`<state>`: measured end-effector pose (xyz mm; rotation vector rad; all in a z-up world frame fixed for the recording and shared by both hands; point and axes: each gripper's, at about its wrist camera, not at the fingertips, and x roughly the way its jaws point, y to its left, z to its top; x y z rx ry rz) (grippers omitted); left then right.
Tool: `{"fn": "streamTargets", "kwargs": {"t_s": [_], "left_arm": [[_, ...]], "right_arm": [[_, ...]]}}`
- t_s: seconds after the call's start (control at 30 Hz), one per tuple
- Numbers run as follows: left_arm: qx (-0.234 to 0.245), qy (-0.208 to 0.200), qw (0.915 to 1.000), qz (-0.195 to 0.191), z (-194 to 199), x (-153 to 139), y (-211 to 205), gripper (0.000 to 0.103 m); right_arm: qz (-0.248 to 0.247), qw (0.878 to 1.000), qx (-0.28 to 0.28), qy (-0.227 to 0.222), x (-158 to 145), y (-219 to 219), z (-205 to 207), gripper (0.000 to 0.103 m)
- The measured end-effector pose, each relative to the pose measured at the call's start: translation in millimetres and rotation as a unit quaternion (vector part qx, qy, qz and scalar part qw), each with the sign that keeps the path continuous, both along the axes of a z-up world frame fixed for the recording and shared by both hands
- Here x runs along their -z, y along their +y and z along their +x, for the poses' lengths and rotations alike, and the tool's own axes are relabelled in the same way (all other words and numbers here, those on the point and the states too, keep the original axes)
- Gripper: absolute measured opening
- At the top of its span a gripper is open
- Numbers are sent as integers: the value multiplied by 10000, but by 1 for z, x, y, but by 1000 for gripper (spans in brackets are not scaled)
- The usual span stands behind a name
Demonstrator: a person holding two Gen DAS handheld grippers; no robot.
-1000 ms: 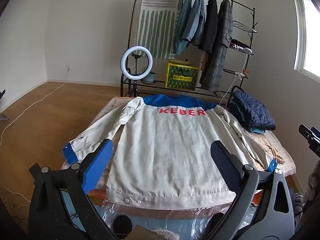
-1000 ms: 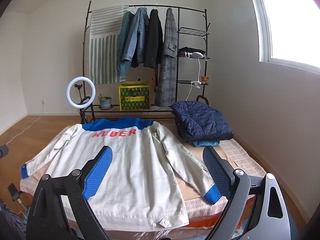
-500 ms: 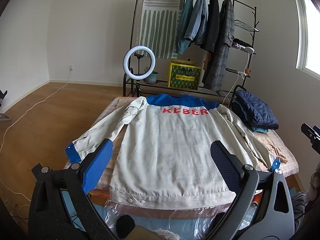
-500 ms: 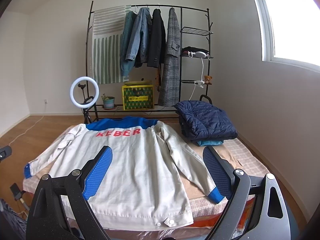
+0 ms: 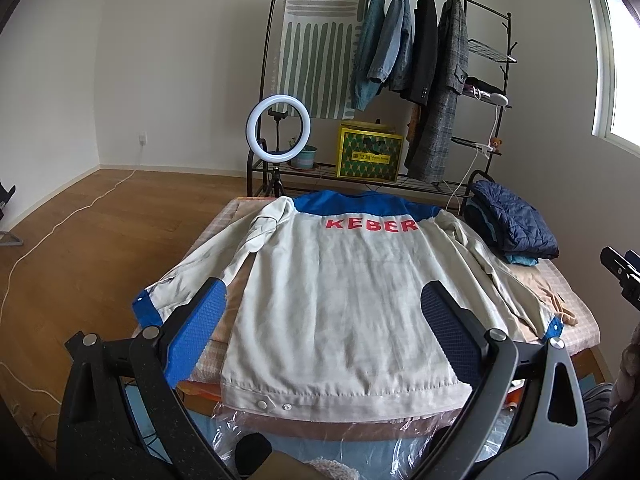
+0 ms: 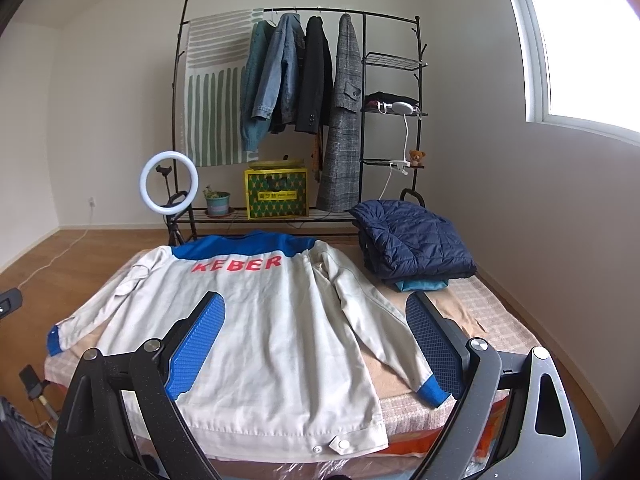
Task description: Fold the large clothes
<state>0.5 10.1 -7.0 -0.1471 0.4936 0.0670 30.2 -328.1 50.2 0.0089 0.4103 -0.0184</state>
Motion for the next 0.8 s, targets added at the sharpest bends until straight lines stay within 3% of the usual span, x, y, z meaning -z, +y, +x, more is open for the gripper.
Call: {"fn": "streamTargets", "kwargs": {"t_s": [0.8], "left_arm": [[-11,-10,10000,38,0,1,-1,99]], "right_arm": [[8,10000,7,14,1,4,2,92]]}}
